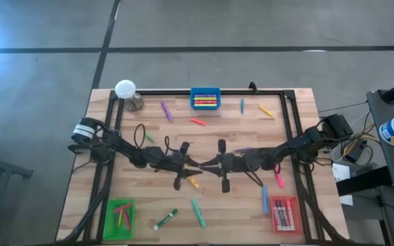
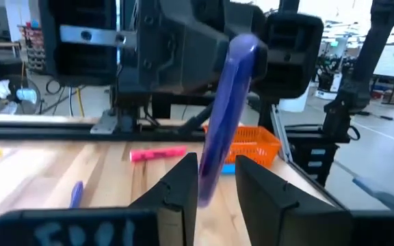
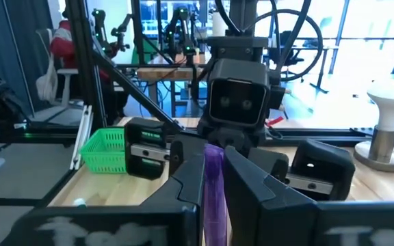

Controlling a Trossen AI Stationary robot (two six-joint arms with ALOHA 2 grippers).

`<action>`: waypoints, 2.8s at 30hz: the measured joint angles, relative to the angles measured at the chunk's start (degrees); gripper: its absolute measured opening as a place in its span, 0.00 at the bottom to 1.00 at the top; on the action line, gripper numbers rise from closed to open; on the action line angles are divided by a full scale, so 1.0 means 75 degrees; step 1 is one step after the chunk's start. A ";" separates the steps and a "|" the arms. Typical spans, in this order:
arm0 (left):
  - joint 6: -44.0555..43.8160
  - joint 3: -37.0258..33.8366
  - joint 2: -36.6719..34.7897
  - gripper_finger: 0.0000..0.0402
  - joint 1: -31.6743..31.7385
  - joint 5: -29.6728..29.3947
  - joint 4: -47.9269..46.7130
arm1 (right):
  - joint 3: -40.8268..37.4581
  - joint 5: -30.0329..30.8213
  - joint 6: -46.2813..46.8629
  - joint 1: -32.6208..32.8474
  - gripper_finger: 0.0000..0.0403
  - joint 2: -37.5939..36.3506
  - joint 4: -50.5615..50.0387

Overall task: Pick & Place Markers
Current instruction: Put the bottom violet pen into the green bin, then put the yellow highlighter into the blue bin

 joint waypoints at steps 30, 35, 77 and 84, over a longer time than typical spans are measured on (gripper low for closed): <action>-0.2796 0.1165 -0.3100 0.08 -0.0805 -0.1401 -0.8379 | -0.0164 0.1010 0.0056 0.0111 0.37 -0.1592 -0.1890; -0.4893 0.2183 -0.3281 0.08 -0.1811 -0.2236 -1.1989 | -0.0520 0.1061 0.0057 0.0124 0.31 -0.1902 -0.1872; -1.3485 0.4070 -0.1001 0.23 -0.6705 0.1821 -1.7412 | -0.1495 0.1192 -0.0116 0.0127 0.13 -0.1967 -0.1888; -1.1111 0.5561 -0.1052 0.22 -0.6334 0.0719 -1.9247 | -0.1495 0.1189 -0.0206 0.0127 0.13 -0.1967 -0.1894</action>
